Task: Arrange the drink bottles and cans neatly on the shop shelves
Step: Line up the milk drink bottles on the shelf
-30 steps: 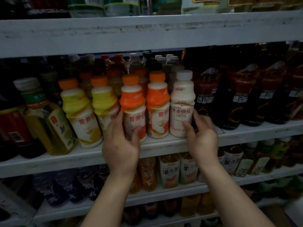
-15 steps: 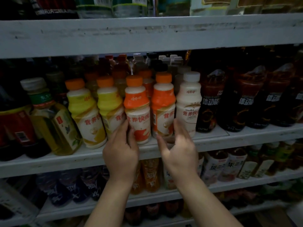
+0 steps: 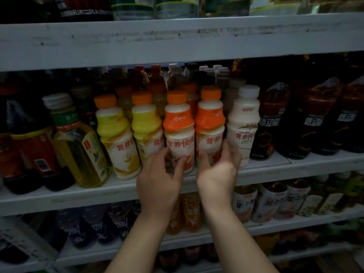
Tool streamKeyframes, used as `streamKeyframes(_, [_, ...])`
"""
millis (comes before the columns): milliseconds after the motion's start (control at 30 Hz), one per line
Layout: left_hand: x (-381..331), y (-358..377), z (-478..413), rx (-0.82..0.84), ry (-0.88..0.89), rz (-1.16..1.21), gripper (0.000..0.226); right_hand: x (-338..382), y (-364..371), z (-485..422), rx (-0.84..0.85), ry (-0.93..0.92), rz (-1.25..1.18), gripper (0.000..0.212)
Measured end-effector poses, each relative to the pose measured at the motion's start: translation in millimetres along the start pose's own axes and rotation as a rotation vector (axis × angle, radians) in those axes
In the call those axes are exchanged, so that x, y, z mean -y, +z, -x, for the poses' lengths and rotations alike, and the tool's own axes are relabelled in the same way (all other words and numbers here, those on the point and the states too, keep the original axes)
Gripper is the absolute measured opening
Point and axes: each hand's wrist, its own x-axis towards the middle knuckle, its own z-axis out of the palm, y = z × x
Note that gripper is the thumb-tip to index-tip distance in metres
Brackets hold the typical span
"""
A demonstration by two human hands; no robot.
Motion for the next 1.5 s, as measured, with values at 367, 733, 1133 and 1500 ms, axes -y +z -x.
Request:
streamKeyframes(367, [7, 3, -1, -0.009, 0.080, 0.005, 0.042, -2, 14, 3, -0.207, -0.021, -0.086, 0.042])
streamKeyframes(733, [4, 6, -1, -0.041, 0.027, 0.033, 0.042, -7, 6, 3, -0.155, -0.135, 0.007, 0.038])
streamKeyframes(1133, [-7, 7, 11, 0.003, -0.015, -0.046, 0.058, -35, -38, -8, -0.265, -0.190, 0.004, 0.052])
streamKeyframes(1500, [-9, 15, 18, -0.034, -0.069, -0.062, 0.055, -43, -50, -43, -0.095, -0.127, 0.155, 0.054])
